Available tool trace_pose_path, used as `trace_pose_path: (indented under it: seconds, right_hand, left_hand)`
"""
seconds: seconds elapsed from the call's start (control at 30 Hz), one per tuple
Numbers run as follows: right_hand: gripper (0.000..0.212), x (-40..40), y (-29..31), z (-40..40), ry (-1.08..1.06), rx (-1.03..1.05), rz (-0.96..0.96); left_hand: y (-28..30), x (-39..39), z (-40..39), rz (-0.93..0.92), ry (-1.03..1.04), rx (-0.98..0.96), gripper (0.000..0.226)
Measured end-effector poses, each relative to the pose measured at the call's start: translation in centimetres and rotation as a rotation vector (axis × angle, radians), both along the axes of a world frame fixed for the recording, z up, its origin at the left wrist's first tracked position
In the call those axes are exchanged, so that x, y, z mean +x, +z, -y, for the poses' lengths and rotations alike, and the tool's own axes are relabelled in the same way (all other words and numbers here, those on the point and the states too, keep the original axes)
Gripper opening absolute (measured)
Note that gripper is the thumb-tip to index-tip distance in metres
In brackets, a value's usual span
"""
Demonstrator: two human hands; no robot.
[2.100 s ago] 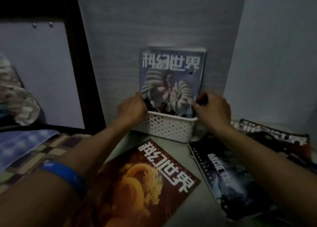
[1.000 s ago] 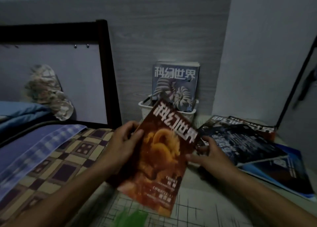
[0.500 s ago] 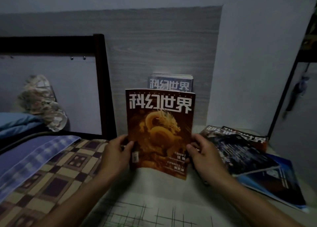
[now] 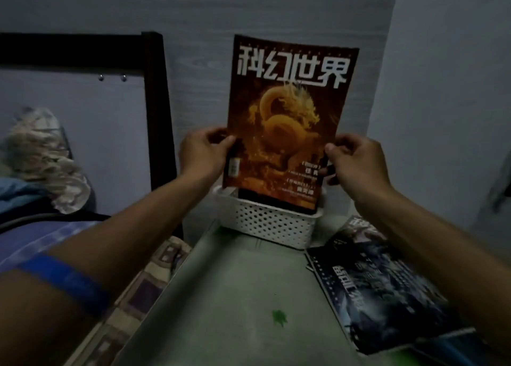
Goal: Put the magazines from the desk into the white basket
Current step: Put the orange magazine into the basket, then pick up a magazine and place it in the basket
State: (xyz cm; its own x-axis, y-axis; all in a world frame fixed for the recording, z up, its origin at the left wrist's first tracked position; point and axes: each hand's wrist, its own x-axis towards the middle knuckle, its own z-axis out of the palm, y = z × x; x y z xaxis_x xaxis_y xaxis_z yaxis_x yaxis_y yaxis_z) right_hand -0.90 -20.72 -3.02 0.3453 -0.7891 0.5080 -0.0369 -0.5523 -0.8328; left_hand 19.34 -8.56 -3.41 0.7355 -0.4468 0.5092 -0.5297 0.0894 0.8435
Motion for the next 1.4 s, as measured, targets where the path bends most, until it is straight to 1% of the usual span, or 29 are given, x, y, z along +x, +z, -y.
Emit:
trace_pose_path:
  seconds: [0.17, 0.2, 0.27, 0.3, 0.37, 0.43, 0.47, 0.5, 0.57, 0.6, 0.67, 0.7, 0.73, 0.77, 0.8, 0.87, 0.9, 0.93, 0.97, 1.0, 1.07, 1.1, 1.13, 1.17, 1.2, 1.27, 1.33, 1.37, 1.4]
  right_hand:
    - [0.021, 3.6, -4.4, 3.6, -0.194, -0.149, -0.149]
    - [0.019, 3.9, -5.6, 4.2, -0.235, -0.177, -0.202]
    - [0.015, 4.4, -7.6, 5.1, -0.336, -0.262, -0.362]
    - [0.015, 4.5, -8.4, 5.2, -0.374, -0.302, -0.428]
    - [0.015, 4.5, -9.1, 5.4, -0.401, -0.309, -0.425]
    - [0.028, 4.4, -9.1, 5.6, -0.414, -0.222, -0.355]
    - [0.033, 4.3, -9.1, 5.8, -0.412, -0.174, -0.32]
    - [0.034, 4.1, -9.0, 5.8, -0.404, -0.136, -0.297]
    - [0.029, 3.2, -8.8, 5.5, -0.343, -0.065, -0.267]
    - [0.025, 2.4, -8.8, 5.1, -0.262, -0.018, -0.237]
    - [0.012, 0.2, -8.7, 3.6, -0.057, 0.054, -0.211]
    - [0.012, -1.5, -8.8, 2.7, 0.019, 0.031, -0.253]
    - [0.02, -3.5, -9.2, 1.8, 0.083, -0.034, -0.348]
    - [0.033, -5.7, -9.7, 0.9, 0.149, -0.113, -0.486]
    - [0.051, -7.9, -10.2, 0.0, 0.225, -0.177, -0.674]
    - [0.094, -12.0, -11.4, -0.9, 0.351, -0.206, -1.103]
    - [0.108, -13.7, -11.9, -1.1, 0.359, -0.218, -1.251]
    - [0.113, -15.0, -12.2, -1.4, 0.317, -0.251, -1.312]
    - [0.11, -15.9, -12.4, -1.8, 0.258, -0.298, -1.303]
    - [0.102, -16.3, -12.6, -2.5, 0.191, -0.384, -1.281]
    - [0.076, -16.4, -13.1, -4.3, 0.068, -0.677, -1.261]
    - [0.062, -16.4, -13.7, -5.0, 0.019, -0.817, -1.226]
    - [0.045, -16.5, -14.3, -5.5, -0.021, -0.924, -1.165]
    - [0.027, -16.4, -14.8, -5.8, -0.049, -0.983, -1.129]
    - [0.019, -16.4, -15.1, -6.2, -0.078, -0.996, -1.117]
    - [0.034, -16.2, -14.9, -6.6, -0.127, -0.924, -1.148]
    - [0.037, -16.1, -14.5, -6.7, -0.175, -0.891, -1.123]
    - [0.034, -16.2, -14.1, -6.7, -0.168, -0.821, -1.049]
    - [0.029, -16.4, -13.5, -6.8, -0.135, -0.684, -0.873]
  left_hand:
    - [-4.0, 3.0, 5.1, 0.024, 0.055, 0.163, 0.024]
    - [-5.1, 3.4, 6.1, 0.035, 0.043, 0.244, 0.026]
    - [-7.0, 3.7, 7.5, 0.088, 0.001, 0.493, 0.033]
    - [-8.0, 3.6, 7.9, 0.128, -0.009, 0.607, 0.047]
    - [-9.4, 3.4, 8.4, 0.227, 0.029, 0.738, 0.079]
    - [-9.8, 3.6, 8.5, 0.255, 0.054, 0.75, 0.096]
    - [-9.9, 3.6, 8.6, 0.247, 0.054, 0.734, 0.098]
    - [-10.0, 3.7, 8.5, 0.24, 0.054, 0.711, 0.094]
    - [-10.3, 3.5, 8.4, 0.24, 0.055, 0.643, 0.082]
    - [-10.6, 3.2, 8.2, 0.247, 0.059, 0.613, 0.08]
    - [-11.2, 2.3, 7.6, 0.267, 0.079, 0.6, 0.083]
    - [-11.5, 1.6, 7.0, 0.28, 0.083, 0.611, 0.084]
    - [-11.9, 0.9, 6.3, 0.291, 0.066, 0.609, 0.084]
    - [-12.7, 0.0, 5.2, 0.3, 0.024, 0.593, 0.083]
    - [-13.9, -0.9, 3.8, 0.319, -0.033, 0.574, 0.084]
    - [-16.8, -2.7, 0.4, 0.388, -0.153, 0.581, 0.085]
    - [-17.9, -3.4, -1.3, 0.423, -0.211, 0.624, 0.085]
    - [-18.6, -3.9, -2.6, 0.451, -0.261, 0.686, 0.084]
    - [-18.9, -4.2, -3.5, 0.481, -0.294, 0.749, 0.081]
    - [-18.9, -4.5, -4.1, 0.514, -0.315, 0.811, 0.077]
    - [-18.5, -5.7, -5.2, 0.55, -0.328, 0.907, 0.07]
    - [-18.3, -6.4, -5.7, 0.55, -0.322, 0.91, 0.067]
    - [-18.1, -7.1, -6.2, 0.547, -0.317, 0.904, 0.064]
    - [-18.2, -7.7, -6.6, 0.543, -0.314, 0.9, 0.062]
    - [-18.1, -8.2, -7.2, 0.546, -0.31, 0.9, 0.061]
    - [-18.0, -9.2, -8.3, 0.55, -0.302, 0.901, 0.061]
    - [-18.0, -10.0, -9.3, 0.54, -0.309, 0.883, 0.062]
    - [-18.0, -10.5, -9.8, 0.523, -0.32, 0.871, 0.062]
    - [-17.9, -10.8, -10.3, 0.494, -0.331, 0.856, 0.062]
